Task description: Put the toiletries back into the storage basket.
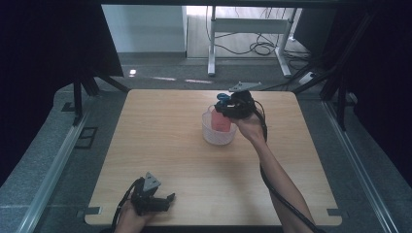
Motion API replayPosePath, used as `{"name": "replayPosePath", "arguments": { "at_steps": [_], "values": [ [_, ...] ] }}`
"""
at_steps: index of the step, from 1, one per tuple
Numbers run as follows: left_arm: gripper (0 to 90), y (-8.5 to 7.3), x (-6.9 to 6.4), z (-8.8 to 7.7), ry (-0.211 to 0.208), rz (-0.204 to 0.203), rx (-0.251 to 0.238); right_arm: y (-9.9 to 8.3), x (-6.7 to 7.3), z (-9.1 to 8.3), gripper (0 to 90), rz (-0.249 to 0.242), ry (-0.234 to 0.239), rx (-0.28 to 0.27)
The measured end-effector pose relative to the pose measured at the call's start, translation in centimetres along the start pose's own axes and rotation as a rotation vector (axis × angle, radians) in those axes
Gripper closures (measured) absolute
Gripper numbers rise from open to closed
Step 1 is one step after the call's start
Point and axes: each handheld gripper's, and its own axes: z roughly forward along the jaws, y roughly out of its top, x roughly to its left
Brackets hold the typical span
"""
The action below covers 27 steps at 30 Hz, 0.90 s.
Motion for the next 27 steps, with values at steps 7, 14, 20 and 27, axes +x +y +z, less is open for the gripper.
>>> {"name": "replayPosePath", "arguments": {
  "at_steps": [7, 14, 20, 27],
  "values": [
    [10.2, 0.0, 0.0, 0.0, -0.001, 0.000, 0.000, -0.8, 0.2, 1.0, 52.8, 0.002, 0.004, 0.017],
    [10.2, 0.0, 0.0, 0.0, -0.002, 0.004, 0.001, -1.7, 0.3, 2.0, 52.8, 0.003, 0.010, 0.037],
    [10.2, 0.0, 0.0, 0.0, -0.002, 0.003, 0.001, -2.2, 0.3, 2.5, 52.8, 0.007, 0.013, 0.049],
    [10.2, 0.0, 0.0, 0.0, -0.003, 0.003, 0.000, -2.8, 0.1, 3.0, 52.8, 0.013, 0.018, 0.060]
  ]
}}
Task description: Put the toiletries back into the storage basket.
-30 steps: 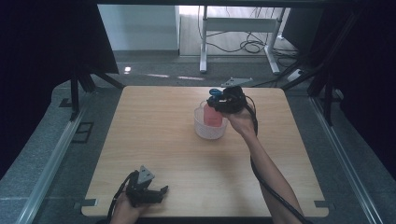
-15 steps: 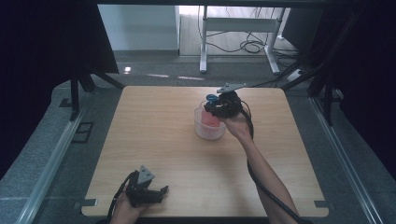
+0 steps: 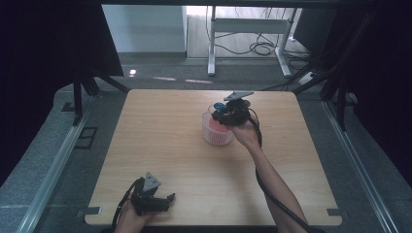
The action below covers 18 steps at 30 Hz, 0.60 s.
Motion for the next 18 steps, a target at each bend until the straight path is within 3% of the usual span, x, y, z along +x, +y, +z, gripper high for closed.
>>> {"name": "replayPosePath", "arguments": {
  "at_steps": [18],
  "values": [
    [10.2, -0.01, -0.01, -0.01, 0.000, 0.000, 0.000, -1.07, -0.91, 0.40, 52.2, 0.047, 0.025, 0.001]
  ]
}}
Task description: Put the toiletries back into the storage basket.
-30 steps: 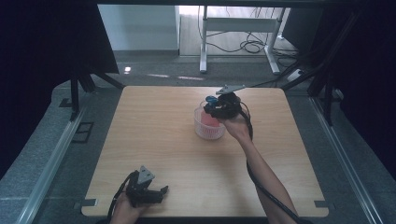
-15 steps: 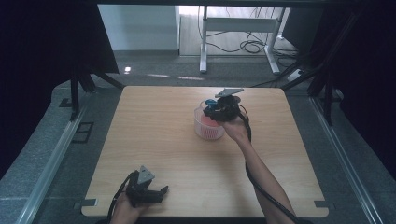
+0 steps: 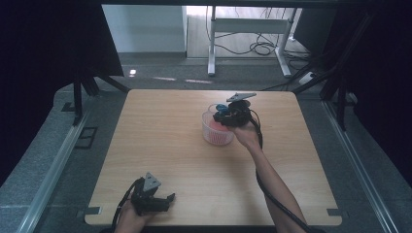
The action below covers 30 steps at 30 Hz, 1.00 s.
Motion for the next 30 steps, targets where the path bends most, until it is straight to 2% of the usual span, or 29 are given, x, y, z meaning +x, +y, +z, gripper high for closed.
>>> {"name": "replayPosePath", "arguments": {
  "at_steps": [10, 19, 23, 30],
  "values": [
    [10.2, 0.0, 0.0, 0.0, -0.001, 0.001, 0.000, -0.4, 0.0, -0.3, 50.2, 0.005, 0.013, 0.001],
    [10.2, 0.0, 0.0, 0.0, -0.001, 0.002, 0.000, -0.5, -0.2, -0.5, 39.7, 0.004, -0.002, -0.003],
    [10.2, 0.0, 0.0, 0.0, 0.000, 0.002, 0.000, -0.6, -0.2, -0.9, 34.5, 0.009, 0.009, -0.006],
    [10.2, 0.0, 0.0, 0.0, -0.001, 0.002, 0.000, -0.7, -0.2, -1.6, 31.5, 0.002, 0.013, -0.017]
  ]
}}
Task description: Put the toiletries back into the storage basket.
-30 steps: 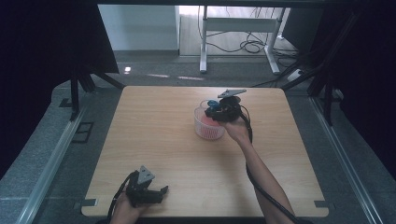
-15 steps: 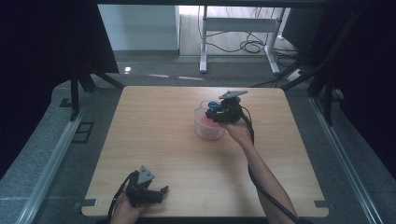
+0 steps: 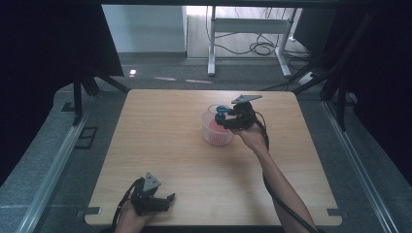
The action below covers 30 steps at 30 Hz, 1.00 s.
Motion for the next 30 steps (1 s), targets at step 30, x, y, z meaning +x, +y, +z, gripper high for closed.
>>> {"name": "replayPosePath", "arguments": {
  "at_steps": [30],
  "values": [
    [10.2, 0.0, 0.0, 0.0, -0.001, -0.002, -0.002, -0.7, 1.6, -2.7, 26.8, -0.052, 0.033, -0.009]
  ]
}}
